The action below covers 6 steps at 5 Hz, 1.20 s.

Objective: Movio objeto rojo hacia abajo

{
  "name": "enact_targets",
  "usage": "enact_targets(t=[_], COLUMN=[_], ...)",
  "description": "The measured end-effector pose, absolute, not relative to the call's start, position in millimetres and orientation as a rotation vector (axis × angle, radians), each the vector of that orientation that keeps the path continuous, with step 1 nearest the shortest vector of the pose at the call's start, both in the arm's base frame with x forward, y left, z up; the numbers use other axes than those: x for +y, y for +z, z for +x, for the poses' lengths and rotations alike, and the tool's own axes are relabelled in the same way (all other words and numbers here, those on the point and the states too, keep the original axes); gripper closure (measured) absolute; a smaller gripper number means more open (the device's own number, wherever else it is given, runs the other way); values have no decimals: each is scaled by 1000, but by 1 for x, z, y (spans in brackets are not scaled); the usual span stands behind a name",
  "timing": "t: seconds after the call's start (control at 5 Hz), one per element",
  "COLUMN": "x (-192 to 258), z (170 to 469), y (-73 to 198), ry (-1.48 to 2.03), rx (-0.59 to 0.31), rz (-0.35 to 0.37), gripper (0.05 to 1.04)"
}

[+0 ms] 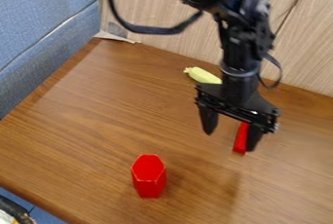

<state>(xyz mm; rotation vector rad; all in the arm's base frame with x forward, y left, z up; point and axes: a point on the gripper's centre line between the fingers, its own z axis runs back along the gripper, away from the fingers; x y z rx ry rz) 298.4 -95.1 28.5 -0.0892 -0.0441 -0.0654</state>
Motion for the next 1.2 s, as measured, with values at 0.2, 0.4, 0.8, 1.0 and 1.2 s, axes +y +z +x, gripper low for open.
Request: enact_targets(t=[0.2, 0.4, 0.8, 1.0, 1.2], x=[-99, -101, -109, -108, -107], z=[307, 312, 328, 328, 325], y=[14, 5, -11, -12, -12], ry=[0, 65, 63, 61, 49], rx=[-52, -78, -59, -55, -42], rz=[-72, -63, -69, -64, -57], gripper=[82, 82, 422, 725, 807])
